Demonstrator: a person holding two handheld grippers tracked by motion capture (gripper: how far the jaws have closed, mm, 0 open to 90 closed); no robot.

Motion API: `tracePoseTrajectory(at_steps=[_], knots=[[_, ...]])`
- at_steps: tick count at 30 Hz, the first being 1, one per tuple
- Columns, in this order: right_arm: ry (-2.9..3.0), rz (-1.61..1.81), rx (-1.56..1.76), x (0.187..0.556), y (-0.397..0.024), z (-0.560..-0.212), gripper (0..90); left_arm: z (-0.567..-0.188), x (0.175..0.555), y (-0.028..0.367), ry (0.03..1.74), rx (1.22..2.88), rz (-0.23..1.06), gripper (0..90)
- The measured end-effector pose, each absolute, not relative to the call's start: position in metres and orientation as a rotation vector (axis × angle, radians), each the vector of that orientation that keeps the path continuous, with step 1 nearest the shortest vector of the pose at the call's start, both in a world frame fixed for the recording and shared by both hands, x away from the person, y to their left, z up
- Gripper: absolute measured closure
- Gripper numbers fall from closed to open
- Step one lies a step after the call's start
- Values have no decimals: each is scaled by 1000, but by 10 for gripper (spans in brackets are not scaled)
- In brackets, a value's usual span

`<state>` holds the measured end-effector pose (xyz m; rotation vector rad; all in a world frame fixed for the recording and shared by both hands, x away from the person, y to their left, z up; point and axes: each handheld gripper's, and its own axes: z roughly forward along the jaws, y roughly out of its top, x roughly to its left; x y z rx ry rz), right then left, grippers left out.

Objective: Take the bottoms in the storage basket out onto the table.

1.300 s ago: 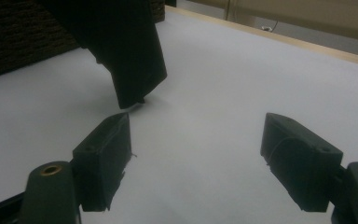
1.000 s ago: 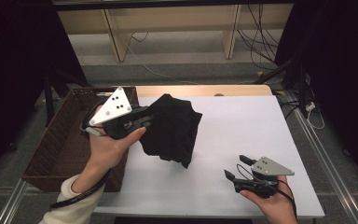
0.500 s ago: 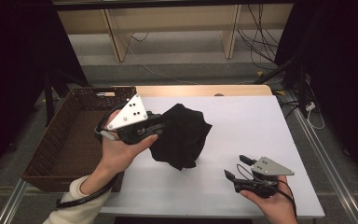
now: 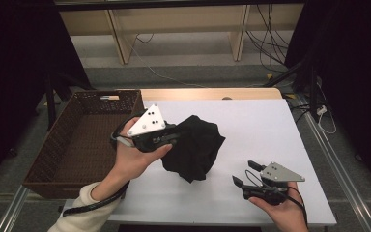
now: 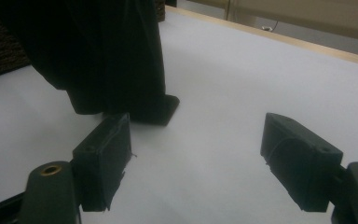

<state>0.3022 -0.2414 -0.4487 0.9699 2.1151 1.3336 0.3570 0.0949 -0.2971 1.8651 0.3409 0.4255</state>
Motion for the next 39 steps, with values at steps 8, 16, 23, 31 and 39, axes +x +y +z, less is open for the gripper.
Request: tracePoseTrajectory(at_steps=[8, 16, 23, 31, 39], knots=[[2116, 1330, 968, 302, -241, -449, 253, -310, 361, 85, 336, 1911, 397, 846], [2117, 1327, 968, 302, -241, -449, 253, -329, 365, 71, 312, 2014, 329, 844], [2118, 1323, 968, 302, -241, -449, 254, -358, 368, 54, 289, 2135, 240, 843], [2113, 1323, 967, 302, -241, -448, 253, -381, 363, 45, 267, 2220, 182, 843], [2118, 1314, 963, 301, -241, -448, 254, -408, 353, 41, 245, 2303, 118, 842]])
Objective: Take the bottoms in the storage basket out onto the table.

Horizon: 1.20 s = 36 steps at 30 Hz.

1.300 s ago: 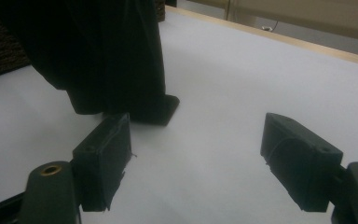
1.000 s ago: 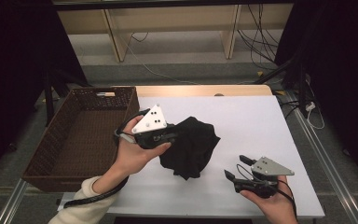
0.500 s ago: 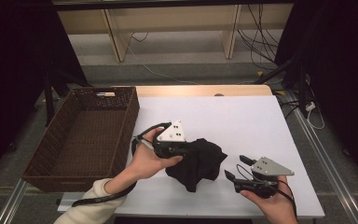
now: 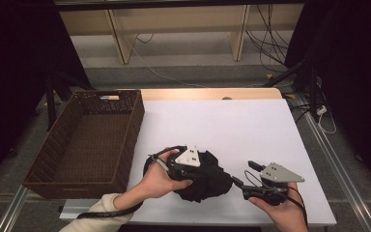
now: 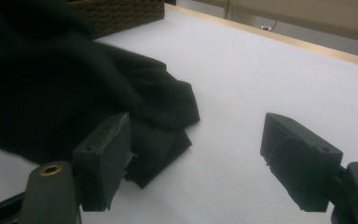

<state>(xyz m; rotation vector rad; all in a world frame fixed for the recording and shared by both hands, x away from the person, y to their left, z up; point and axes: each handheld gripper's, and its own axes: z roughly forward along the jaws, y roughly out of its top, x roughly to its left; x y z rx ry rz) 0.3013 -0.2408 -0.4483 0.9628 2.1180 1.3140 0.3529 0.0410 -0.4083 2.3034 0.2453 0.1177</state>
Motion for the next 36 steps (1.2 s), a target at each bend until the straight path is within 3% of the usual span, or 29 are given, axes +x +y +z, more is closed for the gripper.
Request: tracePoseTrajectory(at_steps=[14, 24, 28, 32, 36], knots=[[2131, 1320, 969, 302, -240, -450, 253, -436, 333, 44, 224, 2368, 73, 799], [2143, 1310, 968, 302, -240, -450, 253, -426, 330, 65, 351, 2266, 80, 403], [2143, 1309, 971, 302, -240, -450, 253, -424, 330, 74, 419, 2236, 118, 154], [2138, 1320, 972, 303, -240, -451, 253, -424, 329, 88, 458, 2226, 141, 68], [2144, 1313, 977, 303, -240, -451, 253, -427, 329, 102, 499, 2191, 155, 43]])
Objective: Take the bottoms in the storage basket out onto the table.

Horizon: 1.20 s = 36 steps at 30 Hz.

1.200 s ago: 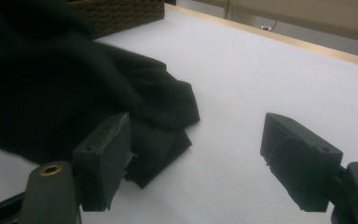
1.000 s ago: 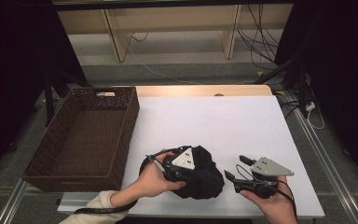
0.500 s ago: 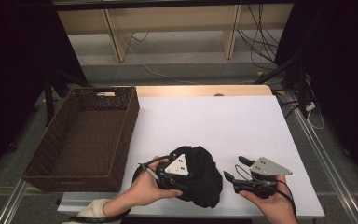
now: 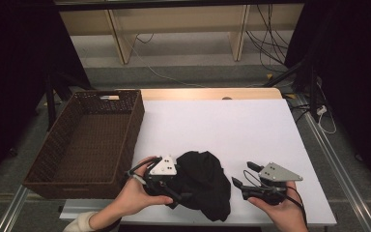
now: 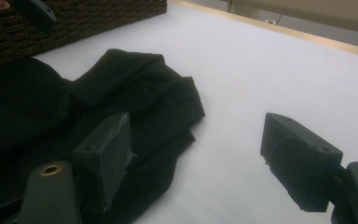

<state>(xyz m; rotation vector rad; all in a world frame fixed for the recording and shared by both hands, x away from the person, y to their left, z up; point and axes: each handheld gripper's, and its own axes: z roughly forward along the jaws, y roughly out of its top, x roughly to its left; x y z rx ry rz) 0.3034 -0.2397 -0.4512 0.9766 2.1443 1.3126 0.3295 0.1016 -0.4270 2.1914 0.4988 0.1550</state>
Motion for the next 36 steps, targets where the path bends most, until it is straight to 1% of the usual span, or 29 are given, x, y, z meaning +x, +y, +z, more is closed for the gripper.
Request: tracePoseTrajectory(at_steps=[5, 12, 36], knots=[[2141, 1308, 982, 304, -239, -451, 253, -430, 331, 114, 538, 2151, 169, 42], [2139, 1305, 991, 305, -240, -451, 253, -428, 331, 121, 567, 2111, 181, 56], [2129, 1302, 994, 304, -241, -452, 253, -427, 332, 122, 594, 2073, 200, 67]])
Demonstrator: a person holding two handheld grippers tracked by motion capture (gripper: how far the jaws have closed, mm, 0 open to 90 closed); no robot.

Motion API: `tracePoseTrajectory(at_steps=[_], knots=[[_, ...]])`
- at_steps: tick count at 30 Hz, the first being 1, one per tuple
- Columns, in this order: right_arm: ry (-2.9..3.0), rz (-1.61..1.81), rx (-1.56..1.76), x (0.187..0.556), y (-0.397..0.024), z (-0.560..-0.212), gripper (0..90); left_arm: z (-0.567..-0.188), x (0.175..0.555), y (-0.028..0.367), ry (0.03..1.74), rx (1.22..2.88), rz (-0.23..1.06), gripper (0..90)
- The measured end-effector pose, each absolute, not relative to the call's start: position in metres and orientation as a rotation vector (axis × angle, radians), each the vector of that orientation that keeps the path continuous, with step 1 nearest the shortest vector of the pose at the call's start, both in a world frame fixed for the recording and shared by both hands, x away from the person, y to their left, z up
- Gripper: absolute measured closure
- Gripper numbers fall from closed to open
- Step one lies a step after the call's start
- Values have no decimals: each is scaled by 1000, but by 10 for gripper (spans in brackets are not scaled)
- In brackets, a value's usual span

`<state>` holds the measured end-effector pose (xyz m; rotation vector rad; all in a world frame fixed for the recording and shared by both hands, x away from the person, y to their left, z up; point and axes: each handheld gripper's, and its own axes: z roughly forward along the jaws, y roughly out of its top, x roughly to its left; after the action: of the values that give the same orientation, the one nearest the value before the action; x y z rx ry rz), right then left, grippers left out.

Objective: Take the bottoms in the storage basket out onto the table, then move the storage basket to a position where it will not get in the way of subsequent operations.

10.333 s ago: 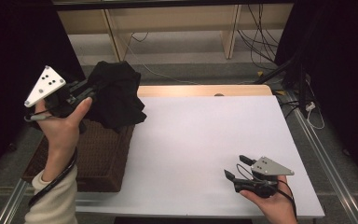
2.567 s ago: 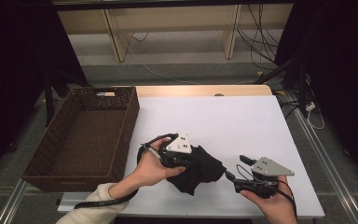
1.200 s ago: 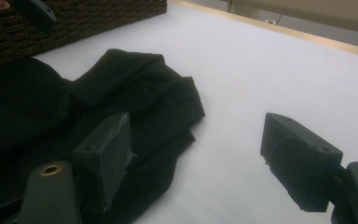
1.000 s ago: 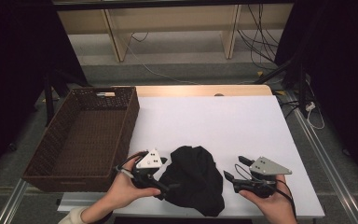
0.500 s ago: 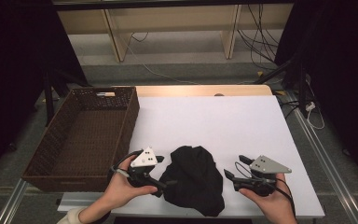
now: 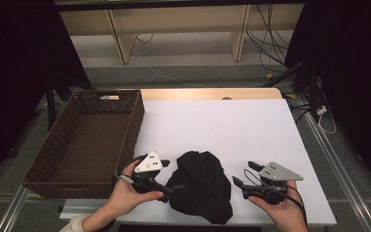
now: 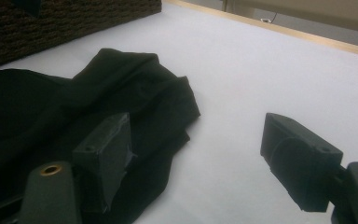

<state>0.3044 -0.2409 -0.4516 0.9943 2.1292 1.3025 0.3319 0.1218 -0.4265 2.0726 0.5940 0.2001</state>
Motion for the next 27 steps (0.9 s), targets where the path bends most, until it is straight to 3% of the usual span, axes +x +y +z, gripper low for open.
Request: tracePoseTrajectory(at_steps=[27], knots=[[2131, 1302, 992, 304, -241, -451, 252, -428, 332, 121, 595, 2072, 198, 73]])
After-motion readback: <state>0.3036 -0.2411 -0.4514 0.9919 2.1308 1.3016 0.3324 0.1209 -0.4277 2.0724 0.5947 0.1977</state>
